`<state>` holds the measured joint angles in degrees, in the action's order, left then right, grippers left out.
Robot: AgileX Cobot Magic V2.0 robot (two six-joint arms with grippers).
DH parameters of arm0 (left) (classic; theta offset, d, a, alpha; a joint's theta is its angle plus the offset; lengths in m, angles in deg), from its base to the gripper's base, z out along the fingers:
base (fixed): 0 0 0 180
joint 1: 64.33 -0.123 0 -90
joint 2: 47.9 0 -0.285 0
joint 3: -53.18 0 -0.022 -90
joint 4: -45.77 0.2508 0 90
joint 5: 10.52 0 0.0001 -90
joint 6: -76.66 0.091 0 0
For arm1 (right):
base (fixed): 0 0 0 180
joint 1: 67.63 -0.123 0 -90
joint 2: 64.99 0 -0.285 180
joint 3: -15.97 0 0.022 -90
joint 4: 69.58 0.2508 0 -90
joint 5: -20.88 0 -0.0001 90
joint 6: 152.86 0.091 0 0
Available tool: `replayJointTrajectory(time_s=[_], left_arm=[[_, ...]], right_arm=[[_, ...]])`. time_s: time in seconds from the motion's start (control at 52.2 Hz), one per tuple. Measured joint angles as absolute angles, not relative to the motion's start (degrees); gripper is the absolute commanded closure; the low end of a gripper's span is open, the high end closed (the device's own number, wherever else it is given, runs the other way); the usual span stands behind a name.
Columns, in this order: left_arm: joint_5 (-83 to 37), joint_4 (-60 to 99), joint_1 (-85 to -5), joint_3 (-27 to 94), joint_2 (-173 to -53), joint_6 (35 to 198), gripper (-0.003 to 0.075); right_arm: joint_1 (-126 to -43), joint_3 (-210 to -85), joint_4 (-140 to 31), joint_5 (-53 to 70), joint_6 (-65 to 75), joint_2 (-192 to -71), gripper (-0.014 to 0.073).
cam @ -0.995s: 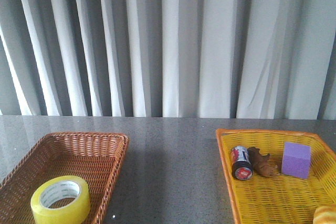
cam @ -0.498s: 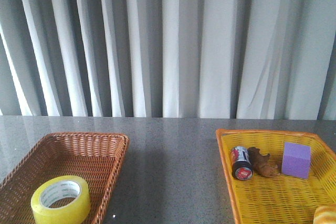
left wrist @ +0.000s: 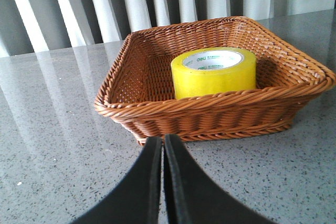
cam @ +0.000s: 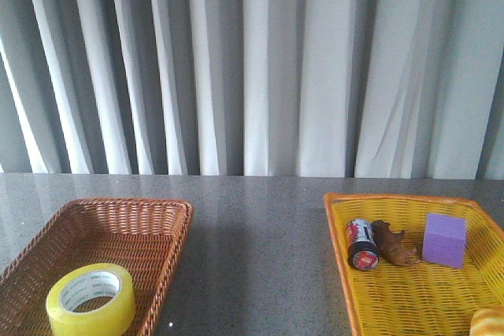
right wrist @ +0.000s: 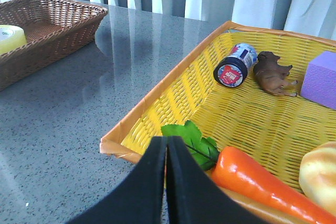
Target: Transfer tape with both arms
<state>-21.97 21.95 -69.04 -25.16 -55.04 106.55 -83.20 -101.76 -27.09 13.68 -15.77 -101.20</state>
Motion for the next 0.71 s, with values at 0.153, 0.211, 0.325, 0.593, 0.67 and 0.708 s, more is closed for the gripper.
replayJointTrajectory(time_s=[0.153, 0.211, 0.325, 0.593, 0.67, 0.708], left_arm=[[-21.59, 32.92, -69.04, -25.16, -55.04, 94.10, 0.0727], [-21.59, 38.29, -69.04, -25.16, -55.04, 87.66, 0.0727], [-21.59, 46.90, -69.04, -25.29, -55.04, 77.19, 0.0727], [-21.40, 48.25, -69.04, -25.53, -55.04, 73.21, 0.0727], [-21.40, 48.13, -69.04, -25.53, -55.04, 73.15, 0.0727], [-21.40, 48.13, -69.04, -25.53, -55.04, 73.15, 0.0727]], right_arm=[[-83.20, -101.76, -27.09, 13.68, -15.77, -101.20, 0.0599], [-83.20, -101.76, -27.09, 13.68, -15.77, -101.20, 0.0599], [-83.20, -101.76, -27.09, 13.68, -15.77, -101.20, 0.0599], [-83.20, -101.76, -27.09, 13.72, -15.77, -101.20, 0.0599], [-83.20, -101.76, -27.09, 13.72, -15.77, -101.20, 0.0599], [-83.20, -101.76, -27.09, 13.72, -15.77, -101.20, 0.0599]])
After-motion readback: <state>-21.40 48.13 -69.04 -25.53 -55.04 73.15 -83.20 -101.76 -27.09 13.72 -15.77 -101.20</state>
